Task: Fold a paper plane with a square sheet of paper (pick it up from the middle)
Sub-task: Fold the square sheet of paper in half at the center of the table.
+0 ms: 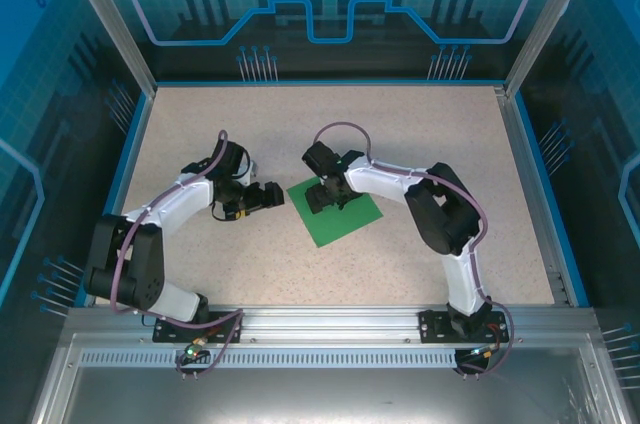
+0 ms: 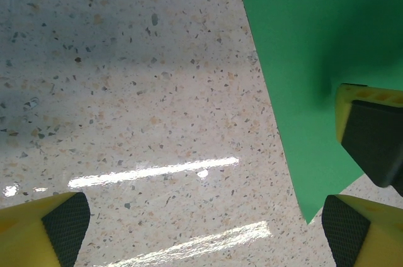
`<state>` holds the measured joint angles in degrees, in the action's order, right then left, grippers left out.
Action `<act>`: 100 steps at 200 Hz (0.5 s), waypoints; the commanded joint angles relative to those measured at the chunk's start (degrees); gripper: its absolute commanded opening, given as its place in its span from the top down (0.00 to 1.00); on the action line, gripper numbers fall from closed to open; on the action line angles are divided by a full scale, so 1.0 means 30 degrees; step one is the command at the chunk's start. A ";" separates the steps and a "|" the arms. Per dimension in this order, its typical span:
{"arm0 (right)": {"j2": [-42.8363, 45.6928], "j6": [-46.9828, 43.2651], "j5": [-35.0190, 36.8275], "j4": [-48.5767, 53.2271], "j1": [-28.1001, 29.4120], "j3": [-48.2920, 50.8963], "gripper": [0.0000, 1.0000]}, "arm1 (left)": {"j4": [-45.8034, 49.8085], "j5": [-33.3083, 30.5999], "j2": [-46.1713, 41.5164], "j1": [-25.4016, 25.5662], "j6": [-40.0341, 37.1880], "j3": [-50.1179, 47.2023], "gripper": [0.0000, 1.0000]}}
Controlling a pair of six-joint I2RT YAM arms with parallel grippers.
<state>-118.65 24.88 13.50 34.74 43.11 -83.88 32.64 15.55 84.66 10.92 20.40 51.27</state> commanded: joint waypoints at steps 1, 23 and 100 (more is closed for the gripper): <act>-0.0609 0.0432 0.0173 0.0332 0.0033 0.0166 0.12 | 0.0038 0.0655 0.0220 -0.0241 -0.0187 0.0150 0.01; -0.1015 0.0434 0.0035 0.0420 0.0051 0.0181 0.13 | 0.0076 0.0655 0.0265 -0.0241 -0.0187 0.0138 0.01; -0.1546 0.0464 -0.0258 0.0079 -0.0137 0.0755 0.19 | 0.0087 0.0676 0.0356 -0.0241 -0.0211 0.0132 0.01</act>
<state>-119.39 25.52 13.04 33.93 43.09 -83.85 32.64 15.99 84.84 10.92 20.40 51.27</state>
